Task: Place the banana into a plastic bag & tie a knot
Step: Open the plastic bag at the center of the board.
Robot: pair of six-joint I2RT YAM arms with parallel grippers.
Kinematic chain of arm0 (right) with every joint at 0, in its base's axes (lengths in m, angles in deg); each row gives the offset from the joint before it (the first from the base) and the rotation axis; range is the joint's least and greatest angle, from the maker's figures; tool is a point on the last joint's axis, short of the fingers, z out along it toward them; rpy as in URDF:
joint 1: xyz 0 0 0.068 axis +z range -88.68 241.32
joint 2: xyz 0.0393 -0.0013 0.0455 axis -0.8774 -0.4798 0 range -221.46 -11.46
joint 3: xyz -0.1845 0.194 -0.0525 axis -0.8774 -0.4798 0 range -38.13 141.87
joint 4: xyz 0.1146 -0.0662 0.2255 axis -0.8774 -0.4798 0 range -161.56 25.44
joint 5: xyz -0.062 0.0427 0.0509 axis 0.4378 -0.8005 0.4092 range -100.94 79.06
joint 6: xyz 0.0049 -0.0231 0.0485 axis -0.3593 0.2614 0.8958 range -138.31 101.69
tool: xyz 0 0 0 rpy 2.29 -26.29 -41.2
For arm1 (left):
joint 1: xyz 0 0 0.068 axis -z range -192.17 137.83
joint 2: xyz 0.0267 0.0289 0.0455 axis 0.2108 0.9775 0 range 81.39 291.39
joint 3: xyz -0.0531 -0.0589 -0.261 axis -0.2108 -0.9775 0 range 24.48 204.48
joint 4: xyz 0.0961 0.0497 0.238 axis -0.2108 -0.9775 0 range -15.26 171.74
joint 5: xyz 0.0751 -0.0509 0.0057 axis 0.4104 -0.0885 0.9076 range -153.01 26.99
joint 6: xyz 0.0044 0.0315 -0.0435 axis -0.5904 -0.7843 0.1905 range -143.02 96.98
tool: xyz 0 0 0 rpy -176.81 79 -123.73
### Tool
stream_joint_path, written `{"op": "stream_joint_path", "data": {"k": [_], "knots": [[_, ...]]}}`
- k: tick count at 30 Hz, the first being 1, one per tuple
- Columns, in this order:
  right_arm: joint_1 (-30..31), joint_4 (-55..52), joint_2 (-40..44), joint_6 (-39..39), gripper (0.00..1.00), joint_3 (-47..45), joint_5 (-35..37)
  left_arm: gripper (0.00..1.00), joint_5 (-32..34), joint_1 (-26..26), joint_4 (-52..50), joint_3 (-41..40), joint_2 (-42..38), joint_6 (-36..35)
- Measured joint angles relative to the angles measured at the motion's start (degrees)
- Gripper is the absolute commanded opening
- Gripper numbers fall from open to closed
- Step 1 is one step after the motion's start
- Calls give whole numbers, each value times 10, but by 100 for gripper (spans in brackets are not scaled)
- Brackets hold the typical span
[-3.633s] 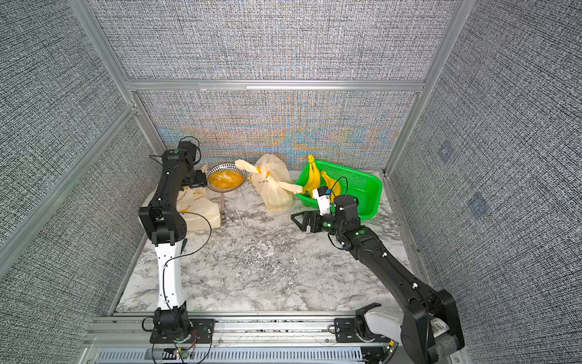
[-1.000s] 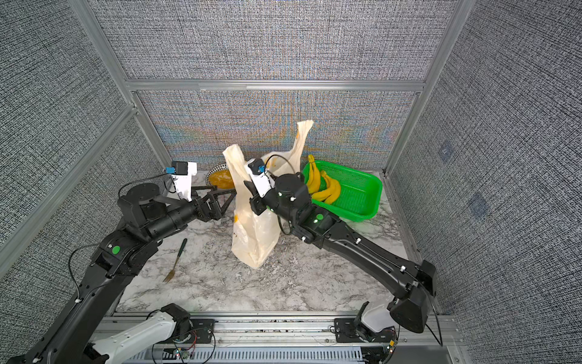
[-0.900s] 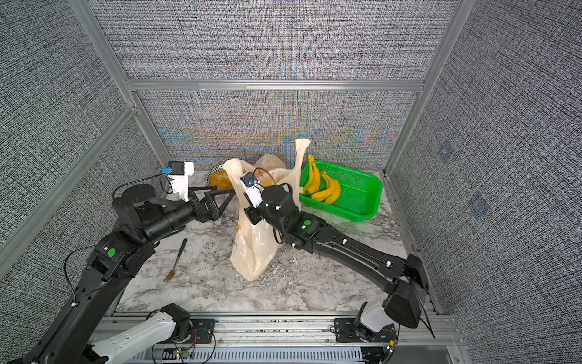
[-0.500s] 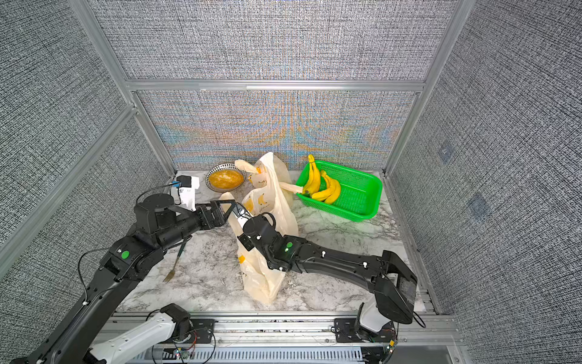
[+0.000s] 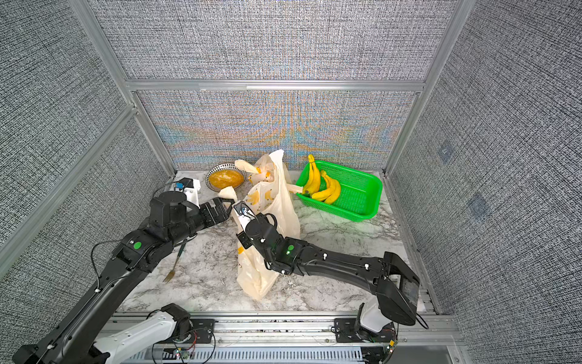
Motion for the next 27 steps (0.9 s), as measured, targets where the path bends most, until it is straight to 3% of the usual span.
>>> {"op": "stream_joint_path", "data": {"k": [4, 6, 7, 9, 11, 12, 16, 17, 20, 23, 27], "knots": [[-1, 12, -6, 15, 0, -2, 3, 98, -22, -1, 20, -10, 32, 20], [0, 18, -8, 20, 0, -4, 3, 87, -43, 0, 23, -16, 49, 30], [0, 18, -9, 21, 0, -7, 3, 77, -51, 0, 26, -17, 55, 36], [0, 16, -9, 23, 0, -12, 3, 32, -61, 0, 41, -17, 69, 40], [2, 12, -8, 17, 0, -14, -10, 6, -68, 0, 51, -14, 83, 43], [3, 9, -5, 23, 10, -14, -12, 0, -70, 1, 49, -9, 89, 42], [-15, -11, 33, 27, 55, -20, -59, 0, -78, 1, 46, 22, 104, 19], [-28, -21, 53, 35, 61, -23, -74, 0, -82, 1, 46, 28, 104, 7], [-82, -48, 118, 65, 71, -33, -127, 0, -104, 0, 47, 47, 107, -31], [-177, -75, 173, 109, 79, -33, -191, 0, -141, 2, 51, 69, 116, -73], [-279, -140, 187, 146, 85, 4, -247, 0, -189, 5, 62, 78, 115, -125]]}}
